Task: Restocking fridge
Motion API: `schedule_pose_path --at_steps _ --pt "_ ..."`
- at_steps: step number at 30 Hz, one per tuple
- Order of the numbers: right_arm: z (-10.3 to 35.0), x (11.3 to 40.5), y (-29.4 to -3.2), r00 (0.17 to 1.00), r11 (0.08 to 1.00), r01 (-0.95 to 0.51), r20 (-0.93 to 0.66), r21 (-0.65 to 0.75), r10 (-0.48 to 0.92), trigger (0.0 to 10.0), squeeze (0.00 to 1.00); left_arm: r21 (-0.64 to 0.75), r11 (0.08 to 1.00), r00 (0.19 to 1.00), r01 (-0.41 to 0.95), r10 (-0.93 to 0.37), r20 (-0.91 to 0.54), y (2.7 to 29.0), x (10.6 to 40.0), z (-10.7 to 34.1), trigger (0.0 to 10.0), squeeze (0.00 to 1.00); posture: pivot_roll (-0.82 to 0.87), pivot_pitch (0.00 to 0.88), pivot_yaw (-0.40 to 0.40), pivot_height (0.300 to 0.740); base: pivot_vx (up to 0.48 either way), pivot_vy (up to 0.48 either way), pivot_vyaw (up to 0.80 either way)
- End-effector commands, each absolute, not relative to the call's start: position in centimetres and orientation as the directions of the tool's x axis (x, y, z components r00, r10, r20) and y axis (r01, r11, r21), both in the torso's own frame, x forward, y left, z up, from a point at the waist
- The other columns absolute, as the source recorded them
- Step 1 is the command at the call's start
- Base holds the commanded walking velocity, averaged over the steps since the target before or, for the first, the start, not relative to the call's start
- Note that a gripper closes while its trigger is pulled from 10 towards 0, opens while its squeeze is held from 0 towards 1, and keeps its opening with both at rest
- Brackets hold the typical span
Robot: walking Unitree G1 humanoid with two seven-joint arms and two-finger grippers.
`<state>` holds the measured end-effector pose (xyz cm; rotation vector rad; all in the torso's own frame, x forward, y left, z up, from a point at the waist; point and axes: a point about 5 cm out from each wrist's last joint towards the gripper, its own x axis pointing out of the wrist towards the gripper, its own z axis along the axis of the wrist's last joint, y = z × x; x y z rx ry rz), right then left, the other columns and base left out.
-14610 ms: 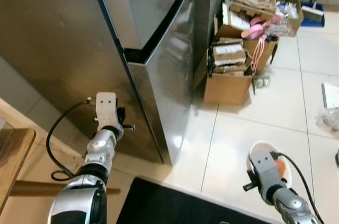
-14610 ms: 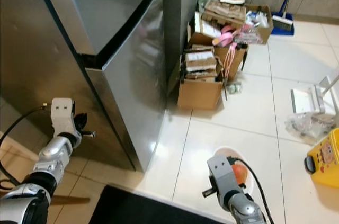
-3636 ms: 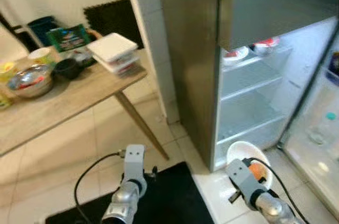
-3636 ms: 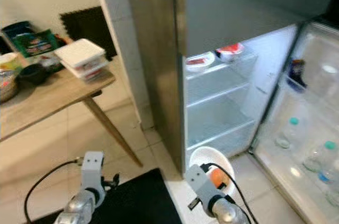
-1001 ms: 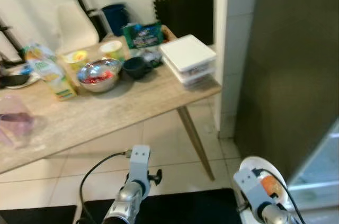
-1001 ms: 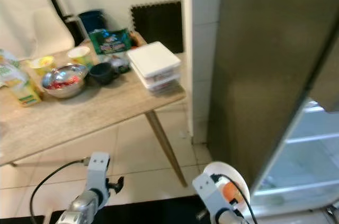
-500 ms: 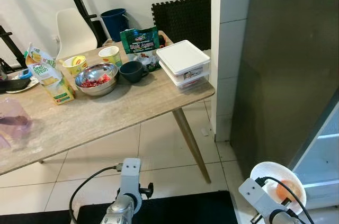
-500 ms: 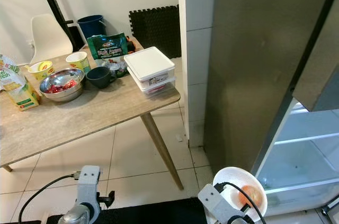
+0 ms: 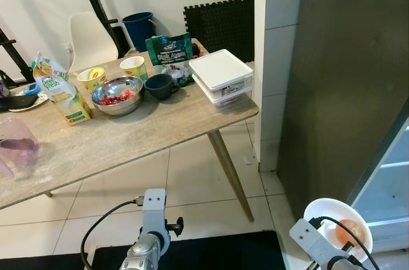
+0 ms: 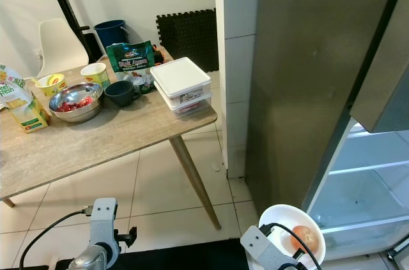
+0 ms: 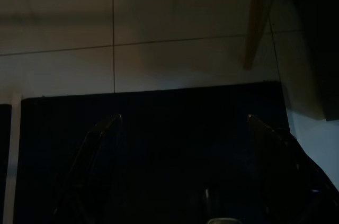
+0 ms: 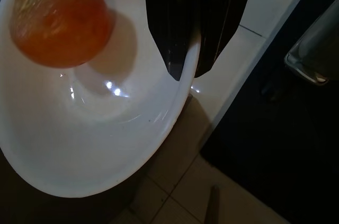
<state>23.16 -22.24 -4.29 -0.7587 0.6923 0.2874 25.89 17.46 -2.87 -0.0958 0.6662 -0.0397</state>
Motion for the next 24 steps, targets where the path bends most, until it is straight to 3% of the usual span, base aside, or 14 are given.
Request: schedule_pose_path --at_steps 1,24 --pt "-4.27 23.2 -22.17 0.752 0.708 -0.465 -0.659 -0.532 -0.001 10.0 0.0 -0.113 0.994 0.787 -0.009 -0.062 -0.614 17.54 25.9 -2.91 10.0 0.0 -0.09 0.093 0.107 0.74 0.0 -0.311 0.0" --pt "-4.11 23.45 -22.32 0.751 0.708 -0.468 -0.66 -0.529 0.003 10.0 0.0 -0.099 0.995 0.779 0.028 -0.084 -0.622 17.1 25.26 -3.39 10.0 0.0 -0.09 0.09 0.095 0.74 0.0 -0.313 0.0"
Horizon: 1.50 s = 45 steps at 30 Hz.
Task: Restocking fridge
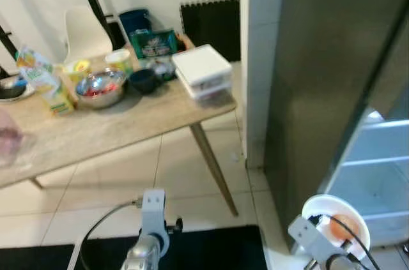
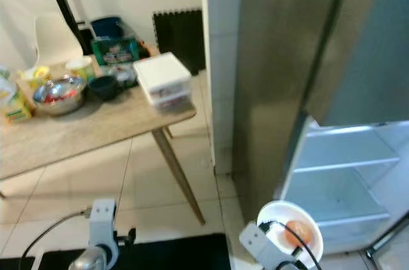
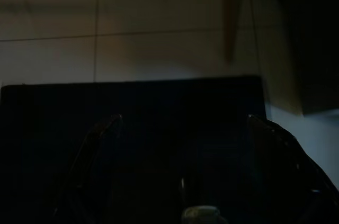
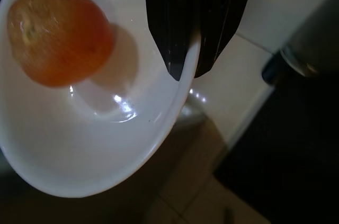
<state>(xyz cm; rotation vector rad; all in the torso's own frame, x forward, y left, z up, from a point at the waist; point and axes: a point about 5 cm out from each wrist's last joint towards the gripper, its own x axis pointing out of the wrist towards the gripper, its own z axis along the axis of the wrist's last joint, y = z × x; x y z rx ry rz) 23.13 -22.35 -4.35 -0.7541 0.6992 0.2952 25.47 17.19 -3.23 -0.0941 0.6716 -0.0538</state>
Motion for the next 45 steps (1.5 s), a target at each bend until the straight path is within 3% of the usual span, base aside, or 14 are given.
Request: schedule_pose_path --at_steps 1,45 --pt "-4.1 23.46 -22.31 0.751 0.708 -0.468 -0.66 -0.529 0.003 10.0 0.0 -0.1 0.995 0.778 0.029 -0.085 -0.622 17.08 25.24 -3.41 10.0 0.0 -0.09 0.09 0.095 0.74 0.0 -0.315 0.0" --pt "-3.56 24.26 -21.95 0.77 0.711 -0.458 -0.638 -0.533 0.018 10.0 0.0 -0.105 0.994 0.782 0.033 -0.091 -0.616 17.2 25.59 -3.19 10.0 0.0 -0.09 0.088 0.1 0.74 0.0 -0.315 0.0"
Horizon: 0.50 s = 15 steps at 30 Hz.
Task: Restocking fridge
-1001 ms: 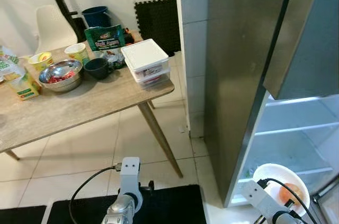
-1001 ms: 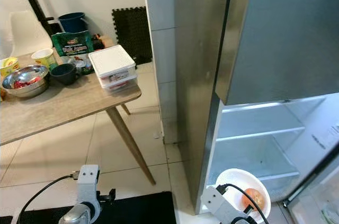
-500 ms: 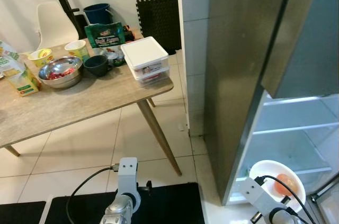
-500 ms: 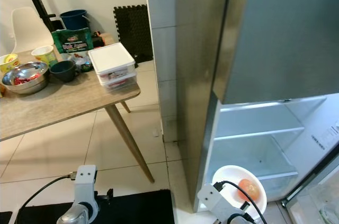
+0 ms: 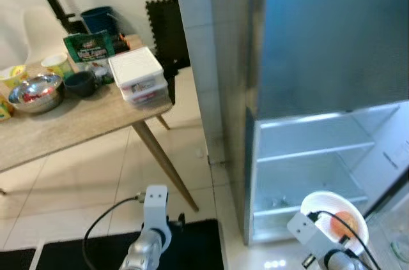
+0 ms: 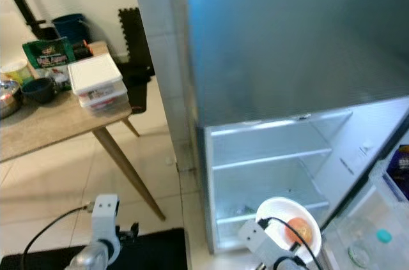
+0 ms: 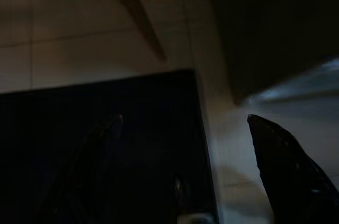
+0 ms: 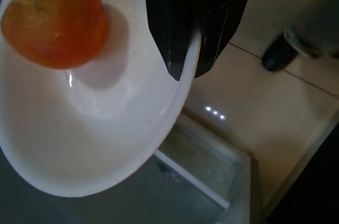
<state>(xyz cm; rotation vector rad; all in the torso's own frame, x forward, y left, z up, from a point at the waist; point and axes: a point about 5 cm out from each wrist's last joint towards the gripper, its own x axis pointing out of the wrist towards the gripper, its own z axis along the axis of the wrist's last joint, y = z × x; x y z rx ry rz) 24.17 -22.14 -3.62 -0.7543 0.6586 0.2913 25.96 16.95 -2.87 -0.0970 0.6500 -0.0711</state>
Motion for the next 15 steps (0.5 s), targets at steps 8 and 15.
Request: schedule_pose_path --at_steps 8,15 --pt "-3.52 24.31 -21.93 0.773 0.713 -0.455 -0.635 -0.533 0.019 10.0 0.0 -0.103 0.994 0.782 0.036 -0.092 -0.616 17.21 25.61 -3.19 10.0 0.0 -0.09 0.089 0.104 0.74 0.0 -0.312 0.0" --pt "-3.52 24.28 -21.97 0.773 0.715 -0.454 -0.634 -0.532 0.019 10.0 0.0 -0.102 0.994 0.782 0.039 -0.094 -0.616 17.16 25.62 -3.18 10.0 0.0 -0.09 0.089 0.107 0.74 0.0 -0.314 0.0"
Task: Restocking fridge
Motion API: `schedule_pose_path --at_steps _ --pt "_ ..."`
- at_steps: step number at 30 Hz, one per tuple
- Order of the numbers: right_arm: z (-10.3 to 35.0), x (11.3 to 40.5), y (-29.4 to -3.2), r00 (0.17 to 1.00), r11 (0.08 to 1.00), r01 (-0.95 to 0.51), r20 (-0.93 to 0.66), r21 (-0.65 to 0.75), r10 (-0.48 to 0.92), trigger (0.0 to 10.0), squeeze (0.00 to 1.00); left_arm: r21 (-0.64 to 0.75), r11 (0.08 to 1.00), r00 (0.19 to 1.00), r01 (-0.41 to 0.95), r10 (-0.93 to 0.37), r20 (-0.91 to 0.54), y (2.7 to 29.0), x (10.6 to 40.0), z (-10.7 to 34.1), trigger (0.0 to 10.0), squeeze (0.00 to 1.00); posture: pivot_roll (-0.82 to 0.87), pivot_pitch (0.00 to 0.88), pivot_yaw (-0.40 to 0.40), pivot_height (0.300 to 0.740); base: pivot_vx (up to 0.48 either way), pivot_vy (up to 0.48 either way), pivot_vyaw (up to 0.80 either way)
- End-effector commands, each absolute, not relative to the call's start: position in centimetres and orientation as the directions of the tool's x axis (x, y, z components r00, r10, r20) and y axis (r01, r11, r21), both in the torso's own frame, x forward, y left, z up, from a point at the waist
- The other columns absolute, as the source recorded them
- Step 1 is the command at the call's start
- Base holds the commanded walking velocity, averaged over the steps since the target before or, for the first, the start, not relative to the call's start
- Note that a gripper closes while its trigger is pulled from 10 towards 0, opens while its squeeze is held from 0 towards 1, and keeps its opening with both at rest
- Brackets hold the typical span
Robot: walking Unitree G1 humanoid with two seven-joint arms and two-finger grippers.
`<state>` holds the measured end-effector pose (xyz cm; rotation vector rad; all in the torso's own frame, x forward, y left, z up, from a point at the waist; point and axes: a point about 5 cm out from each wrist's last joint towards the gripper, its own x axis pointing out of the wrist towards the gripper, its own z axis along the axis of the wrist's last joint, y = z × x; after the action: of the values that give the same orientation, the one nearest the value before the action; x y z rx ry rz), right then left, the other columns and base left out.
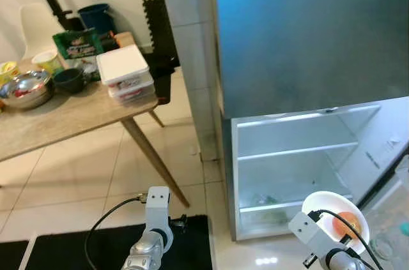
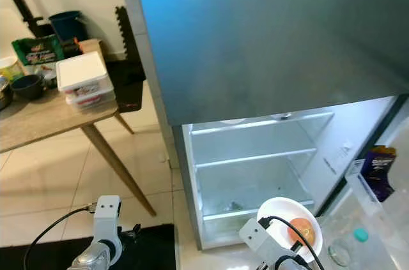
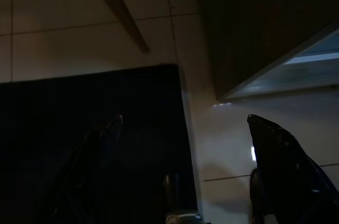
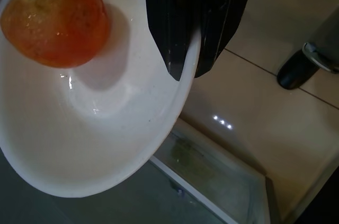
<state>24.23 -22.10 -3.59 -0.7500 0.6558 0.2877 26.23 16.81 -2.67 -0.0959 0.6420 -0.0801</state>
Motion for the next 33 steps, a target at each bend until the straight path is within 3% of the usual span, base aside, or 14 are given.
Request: schedule_pose_path --at_steps 1,33 --pt "-3.52 24.28 -21.98 0.773 0.715 -0.454 -0.634 -0.532 0.019 10.0 0.0 -0.102 0.994 0.782 0.04 -0.095 -0.616 17.15 25.63 -3.18 10.0 0.0 -0.09 0.088 0.107 0.74 0.0 -0.315 0.0" --pt "-3.44 24.22 -22.19 0.773 0.709 -0.46 -0.634 -0.535 0.023 10.0 0.0 -0.113 0.993 0.782 0.04 -0.102 -0.615 16.84 25.46 -3.3 10.0 0.0 -0.09 0.095 0.099 0.74 0.0 -0.315 0.0"
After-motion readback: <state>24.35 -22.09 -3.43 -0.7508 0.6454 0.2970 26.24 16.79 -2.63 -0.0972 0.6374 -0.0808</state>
